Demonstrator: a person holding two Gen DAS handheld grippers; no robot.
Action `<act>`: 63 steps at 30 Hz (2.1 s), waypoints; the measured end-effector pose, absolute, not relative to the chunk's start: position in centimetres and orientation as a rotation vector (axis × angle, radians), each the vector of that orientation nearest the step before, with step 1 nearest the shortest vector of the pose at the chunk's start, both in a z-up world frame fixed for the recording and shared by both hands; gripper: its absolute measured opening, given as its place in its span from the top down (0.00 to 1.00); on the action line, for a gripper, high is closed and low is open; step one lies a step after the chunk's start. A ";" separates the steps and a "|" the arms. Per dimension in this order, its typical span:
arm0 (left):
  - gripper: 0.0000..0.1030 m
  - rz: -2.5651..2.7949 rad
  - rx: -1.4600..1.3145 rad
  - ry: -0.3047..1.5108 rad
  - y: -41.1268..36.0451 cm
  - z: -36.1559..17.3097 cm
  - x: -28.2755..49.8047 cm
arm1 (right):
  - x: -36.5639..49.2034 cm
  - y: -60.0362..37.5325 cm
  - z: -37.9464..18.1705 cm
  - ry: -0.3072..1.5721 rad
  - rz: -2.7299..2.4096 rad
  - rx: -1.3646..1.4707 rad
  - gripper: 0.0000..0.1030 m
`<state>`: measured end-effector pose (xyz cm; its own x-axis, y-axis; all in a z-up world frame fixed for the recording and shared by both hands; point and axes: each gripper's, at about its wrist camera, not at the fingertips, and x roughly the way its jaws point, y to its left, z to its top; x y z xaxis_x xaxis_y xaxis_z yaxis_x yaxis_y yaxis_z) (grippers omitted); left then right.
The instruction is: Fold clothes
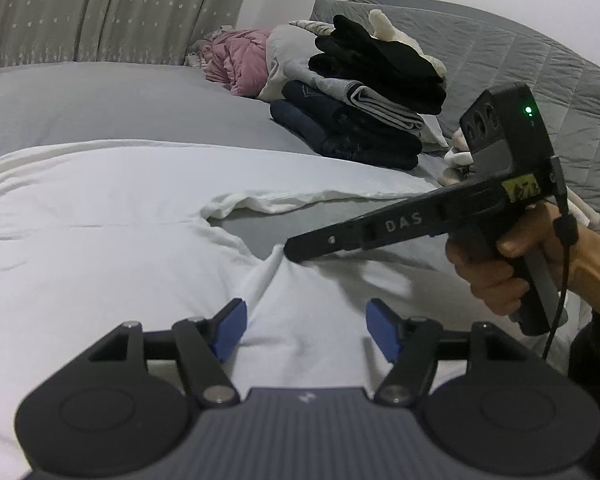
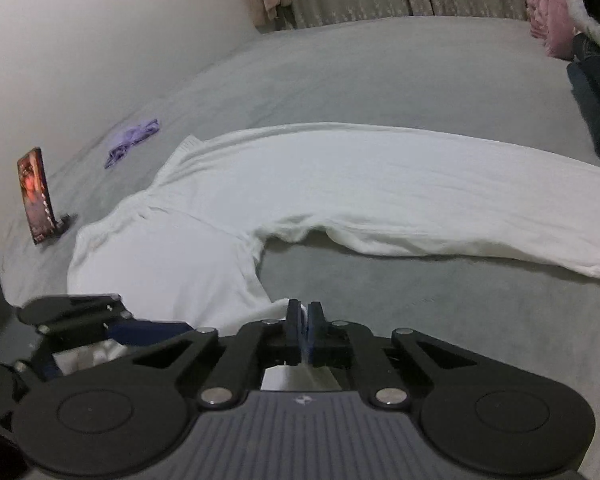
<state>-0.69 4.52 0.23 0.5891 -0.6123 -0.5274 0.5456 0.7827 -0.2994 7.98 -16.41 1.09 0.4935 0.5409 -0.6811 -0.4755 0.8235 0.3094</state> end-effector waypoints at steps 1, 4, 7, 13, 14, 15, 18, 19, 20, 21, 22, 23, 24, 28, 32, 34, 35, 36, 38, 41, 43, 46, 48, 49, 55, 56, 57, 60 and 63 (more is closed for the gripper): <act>0.36 -0.677 -0.111 0.652 4.6 0.3 -0.8 | 7.9 -17.0 1.5 0.844 0.595 0.102 0.77; 0.36 -0.684 -0.115 0.646 4.9 0.4 -0.9 | 7.1 -18.4 2.5 0.797 0.564 0.113 0.76; 0.36 -0.678 -0.121 0.647 5.1 0.4 -0.7 | 5.8 -19.1 3.0 0.759 0.557 0.083 0.76; 0.33 -0.631 -0.092 0.681 4.6 -0.1 0.0 | 3.8 -19.0 1.4 0.783 0.497 -0.129 0.79; 0.33 -0.628 -0.083 0.676 4.4 0.1 -0.1 | 3.6 -18.9 1.1 0.774 0.484 -0.161 0.79; 0.33 -0.623 -0.074 0.672 4.2 0.2 -0.2 | 3.5 -19.0 1.1 0.769 0.478 -0.167 0.79; 0.26 -0.599 -0.076 0.676 4.2 0.7 -0.5 | 3.0 -20.1 2.3 0.754 0.451 -0.106 0.75; 0.23 -0.564 -0.082 0.680 4.2 1.2 -0.6 | 2.9 -20.2 2.5 0.747 0.447 -0.099 0.72; 0.23 -0.539 -0.081 0.687 4.2 1.5 -0.7 | 2.6 -20.5 2.9 0.733 0.430 -0.091 0.69; 0.21 -0.518 -0.082 0.696 4.1 1.8 -0.7 | 2.0 -21.0 3.4 0.717 0.400 -0.081 0.62; 0.18 -0.496 -0.082 0.705 4.1 2.1 -0.7 | 1.5 -21.2 3.7 0.708 0.375 -0.075 0.56; 0.17 -0.454 -0.082 0.720 4.0 2.7 -0.8 | 1.1 -21.2 4.0 0.701 0.358 -0.074 0.53; 0.14 -0.422 -0.080 0.728 3.9 3.2 -0.9 | 0.7 -21.1 4.1 0.697 0.347 -0.077 0.50; 0.09 -0.297 -0.028 0.749 3.0 5.2 -2.1 | -1.6 -21.5 5.4 0.674 0.278 -0.101 0.36; 0.00 -0.250 0.044 0.731 1.8 7.2 -3.7 | -3.8 -22.1 6.2 0.654 0.232 -0.088 0.27; 0.00 -0.221 0.084 0.718 1.1 8.1 -4.7 | -5.0 -22.7 6.5 0.648 0.193 -0.068 0.24; 0.00 -0.209 0.098 0.709 0.8 8.6 -5.1 | -5.6 -22.9 6.5 0.647 0.174 -0.063 0.23; 0.00 -0.204 0.102 0.703 0.6 8.9 -5.4 | -6.1 -23.3 6.6 0.646 0.153 -0.058 0.22; 0.00 -0.191 0.110 0.697 0.0 9.6 -6.2 | -7.0 -24.0 6.5 0.648 0.097 -0.045 0.20; 0.00 -0.187 0.108 0.708 -0.4 10.1 -7.1 | -8.3 -25.0 6.4 0.655 0.010 -0.020 0.18; 0.00 -0.179 0.102 0.717 -0.4 10.2 -7.5 | -9.3 -25.8 6.4 0.658 -0.043 0.011 0.16; 0.00 -0.166 0.097 0.738 -0.4 9.9 -7.9 | -10.4 -26.7 6.6 0.657 -0.104 0.058 0.11; 0.00 -0.138 0.090 0.762 -0.4 9.4 -8.1 | -12.0 -27.6 6.8 0.644 -0.176 0.097 0.07; 0.00 -0.124 0.085 0.771 -0.4 9.3 -8.3 | -12.8 -27.9 6.9 0.642 -0.217 0.104 0.06; 0.00 -0.136 0.098 0.799 -1.3 9.1 -10.2 | -16.8 -28.0 7.1 0.668 -0.354 0.172 0.00; 0.00 -0.134 0.102 0.796 -1.5 9.1 -10.5 | -17.0 -27.9 7.0 0.706 -0.345 0.171 0.00; 0.00 -0.133 0.106 0.793 -1.8 9.0 -10.8 | -16.8 -27.8 6.9 0.753 -0.328 0.158 0.00; 0.00 -0.139 0.126 0.816 -2.8 8.8 -11.4 | -16.8 -27.1 7.1 0.786 -0.335 0.126 0.00; 0.00 -0.126 0.140 0.860 -3.5 8.4 -11.5 | -17.0 -26.0 8.1 0.794 -0.316 0.111 0.00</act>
